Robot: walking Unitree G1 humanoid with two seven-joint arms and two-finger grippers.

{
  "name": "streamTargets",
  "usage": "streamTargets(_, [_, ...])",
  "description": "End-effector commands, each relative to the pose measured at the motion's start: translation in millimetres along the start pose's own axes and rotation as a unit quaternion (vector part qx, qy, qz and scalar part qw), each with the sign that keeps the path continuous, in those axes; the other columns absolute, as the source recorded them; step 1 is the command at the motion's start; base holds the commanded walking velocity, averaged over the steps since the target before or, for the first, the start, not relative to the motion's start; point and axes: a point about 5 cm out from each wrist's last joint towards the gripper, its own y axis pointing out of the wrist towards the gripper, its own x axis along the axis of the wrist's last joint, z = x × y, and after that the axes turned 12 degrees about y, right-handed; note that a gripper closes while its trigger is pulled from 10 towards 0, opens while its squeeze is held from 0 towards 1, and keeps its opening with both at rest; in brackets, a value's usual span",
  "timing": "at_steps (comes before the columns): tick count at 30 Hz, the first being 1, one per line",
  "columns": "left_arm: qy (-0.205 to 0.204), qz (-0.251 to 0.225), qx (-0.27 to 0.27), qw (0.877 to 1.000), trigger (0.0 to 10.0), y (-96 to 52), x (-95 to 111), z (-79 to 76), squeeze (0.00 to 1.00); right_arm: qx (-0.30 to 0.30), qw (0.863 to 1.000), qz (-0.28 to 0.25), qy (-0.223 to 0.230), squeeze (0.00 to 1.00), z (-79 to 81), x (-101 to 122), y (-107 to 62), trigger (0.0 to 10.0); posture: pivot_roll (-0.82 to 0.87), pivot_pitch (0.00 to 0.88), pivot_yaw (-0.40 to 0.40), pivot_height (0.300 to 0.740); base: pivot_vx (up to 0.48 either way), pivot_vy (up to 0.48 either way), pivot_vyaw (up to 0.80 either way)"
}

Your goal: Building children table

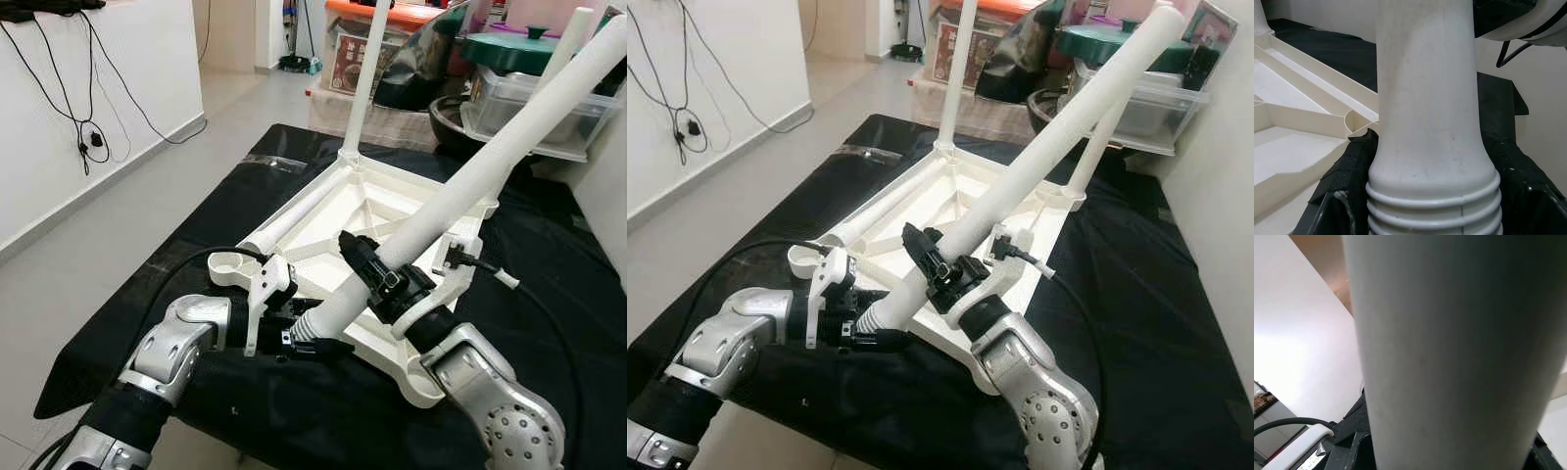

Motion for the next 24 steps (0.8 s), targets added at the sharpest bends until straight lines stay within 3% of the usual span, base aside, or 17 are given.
streamTargets(1, [0.006, 0.006, -0.015, 1.0, 10.0, 6.0, -3.7, -5.4, 0.0, -0.004, 1.0, -0.003, -0.002, 0.0, 1.5, -0.7, 2.6, 10.0, 0.11, 0.0, -0.103, 0.74, 0.0, 0.0, 0.0])
streamTargets(3, [0.007, 0.007, -0.014, 1.0, 10.0, 6.2, -3.8, -4.6, 0.0, 0.002, 1.0, 0.0, -0.004, 1.0, 3.5, -1.9, 2.3, 10.0, 0.11, 0.0, -0.103, 0.74, 0.0, 0.0, 0.0])
streamTargets(6, [0.008, 0.008, -0.013, 1.0, 10.0, 6.2, -3.6, -3.6, 0.0, -0.004, 1.0, -0.002, -0.011, 1.0, 3.9, -1.6, 3.8, 10.0, 0.11, 0.0, -0.1, 0.74, 0.0, 0.0, 0.0])
streamTargets(7, [0.009, 0.009, -0.013, 1.0, 10.0, 6.3, -3.5, -3.5, 0.0, -0.01, 1.0, -0.003, -0.015, 0.0, 3.0, -0.9, 4.8, 10.0, 0.11, 0.0, -0.1, 0.74, 0.0, 0.0, 0.0])
streamTargets(10, [0.01, 0.009, -0.013, 1.0, 10.0, 6.4, -3.5, -3.4, 0.0, -0.016, 1.0, -0.004, -0.018, 0.0, 2.1, -0.2, 5.7, 10.0, 0.11, 0.0, -0.1, 0.74, 0.0, 0.0, 0.0])
streamTargets(15, [0.015, 0.021, -0.002, 1.0, 10.0, 6.8, -6.0, -2.4, 0.0, -0.079, 0.996, -0.036, -0.032, 0.0, -6.3, 11.0, 11.9, 10.0, 0.12, 0.0, -0.105, 0.74, 0.0, 0.0, 0.0])
streamTargets(24, [0.027, 0.057, 0.018, 0.998, 10.0, 7.3, -16.8, -0.6, 0.0, -0.161, 0.986, -0.04, -0.019, 0.0, -14.9, 6.2, 16.3, 10.0, 0.12, 0.0, -0.109, 0.74, 0.0, 0.0, 0.0])
